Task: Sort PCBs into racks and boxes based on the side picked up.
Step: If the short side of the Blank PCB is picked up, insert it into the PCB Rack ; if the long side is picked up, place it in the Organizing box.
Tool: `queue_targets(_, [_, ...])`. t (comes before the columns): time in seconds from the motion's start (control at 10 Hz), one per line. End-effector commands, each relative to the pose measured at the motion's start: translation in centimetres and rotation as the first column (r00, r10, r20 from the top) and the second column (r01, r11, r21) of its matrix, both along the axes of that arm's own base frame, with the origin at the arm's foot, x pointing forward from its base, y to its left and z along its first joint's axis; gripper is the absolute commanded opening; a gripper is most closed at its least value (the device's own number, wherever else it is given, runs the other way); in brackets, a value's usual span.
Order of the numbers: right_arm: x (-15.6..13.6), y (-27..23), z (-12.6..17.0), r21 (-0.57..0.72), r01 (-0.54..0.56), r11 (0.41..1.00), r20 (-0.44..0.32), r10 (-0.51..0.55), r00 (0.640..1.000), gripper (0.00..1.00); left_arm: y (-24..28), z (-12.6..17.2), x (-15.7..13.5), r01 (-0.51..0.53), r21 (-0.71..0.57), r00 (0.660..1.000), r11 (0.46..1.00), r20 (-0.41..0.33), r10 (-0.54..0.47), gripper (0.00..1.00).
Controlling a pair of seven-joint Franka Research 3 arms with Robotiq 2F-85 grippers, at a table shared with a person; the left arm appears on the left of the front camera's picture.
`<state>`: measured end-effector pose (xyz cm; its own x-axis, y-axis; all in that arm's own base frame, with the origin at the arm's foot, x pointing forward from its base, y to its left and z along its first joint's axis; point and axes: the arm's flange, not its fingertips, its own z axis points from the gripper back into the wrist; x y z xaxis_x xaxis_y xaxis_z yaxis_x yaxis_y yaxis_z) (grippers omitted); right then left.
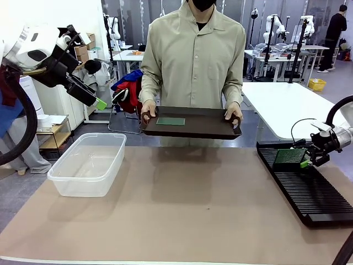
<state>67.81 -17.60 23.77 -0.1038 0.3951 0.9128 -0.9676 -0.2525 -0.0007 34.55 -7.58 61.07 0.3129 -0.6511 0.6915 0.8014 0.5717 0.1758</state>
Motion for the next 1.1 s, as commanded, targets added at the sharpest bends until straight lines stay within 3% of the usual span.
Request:
queue_targets(0.0, [-0.6,-0.2,1.8,-0.018,0.01,1.0,0.056,-0.009,0.998,1.0,0.3,0.0,0.1,0.001,-0.003,1.0,1.0,-0.009,-0.001,1.0])
queue_targets(0.5, [-1.8,-0.1,7.5,-0.084,0.085,0.993,0.077,-0.078,0.994,1.0,0.3,0.0,0.1,0.001,-0.003,1.0,1.0,-0.009,-0.001,1.0])
queue_targets(0.7, [-2.6,0.8,10.6,-0.105,0.116,0.988,0.124,-0.102,0.987,1.0,0.3,0.0,0.1,0.001,-0.003,1.0,1.0,-0.009,-0.001,1.0])
queue_targets(1.0, [-4.4,3.3,15.0,-0.094,0.294,0.951,0.099,-0.285,0.953,1.0,0.3,0.0,0.1,0.001,-0.003,1.0,1.0,-0.009,-0.001,1.0])
